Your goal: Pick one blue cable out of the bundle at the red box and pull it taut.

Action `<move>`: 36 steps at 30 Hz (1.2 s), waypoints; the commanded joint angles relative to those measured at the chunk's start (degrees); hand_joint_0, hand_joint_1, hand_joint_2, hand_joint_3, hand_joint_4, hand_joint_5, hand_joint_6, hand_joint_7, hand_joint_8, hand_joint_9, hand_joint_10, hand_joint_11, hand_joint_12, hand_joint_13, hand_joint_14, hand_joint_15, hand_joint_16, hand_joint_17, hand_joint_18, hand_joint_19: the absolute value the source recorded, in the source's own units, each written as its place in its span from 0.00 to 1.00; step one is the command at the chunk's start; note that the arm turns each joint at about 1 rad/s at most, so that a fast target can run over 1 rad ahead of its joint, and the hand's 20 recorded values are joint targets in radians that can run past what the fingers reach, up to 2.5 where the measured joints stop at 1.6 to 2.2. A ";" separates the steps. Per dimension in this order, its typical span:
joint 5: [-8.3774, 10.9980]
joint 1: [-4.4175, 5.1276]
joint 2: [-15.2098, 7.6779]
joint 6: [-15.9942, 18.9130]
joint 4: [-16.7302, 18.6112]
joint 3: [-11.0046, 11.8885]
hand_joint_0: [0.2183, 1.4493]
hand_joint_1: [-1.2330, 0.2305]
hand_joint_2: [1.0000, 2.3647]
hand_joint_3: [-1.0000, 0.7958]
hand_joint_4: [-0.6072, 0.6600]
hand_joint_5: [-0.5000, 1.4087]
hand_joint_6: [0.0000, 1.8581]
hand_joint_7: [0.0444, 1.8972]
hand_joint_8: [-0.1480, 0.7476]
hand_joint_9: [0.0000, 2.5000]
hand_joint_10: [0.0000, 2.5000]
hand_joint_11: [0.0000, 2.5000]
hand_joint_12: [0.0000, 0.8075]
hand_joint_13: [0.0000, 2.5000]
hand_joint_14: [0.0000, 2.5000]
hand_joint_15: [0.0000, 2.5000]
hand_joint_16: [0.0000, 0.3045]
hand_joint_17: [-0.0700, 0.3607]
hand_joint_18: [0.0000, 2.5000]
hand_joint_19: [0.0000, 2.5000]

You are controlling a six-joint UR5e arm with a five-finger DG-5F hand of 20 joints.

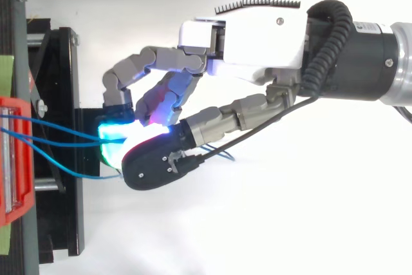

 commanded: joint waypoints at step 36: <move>2.02 0.00 0.89 0.00 0.00 0.11 0.30 0.40 0.00 0.49 0.65 0.24 0.31 0.66 0.62 0.48 0.01 0.42 0.52 0.30 0.01 0.18 0.22 0.51 0.26 0.16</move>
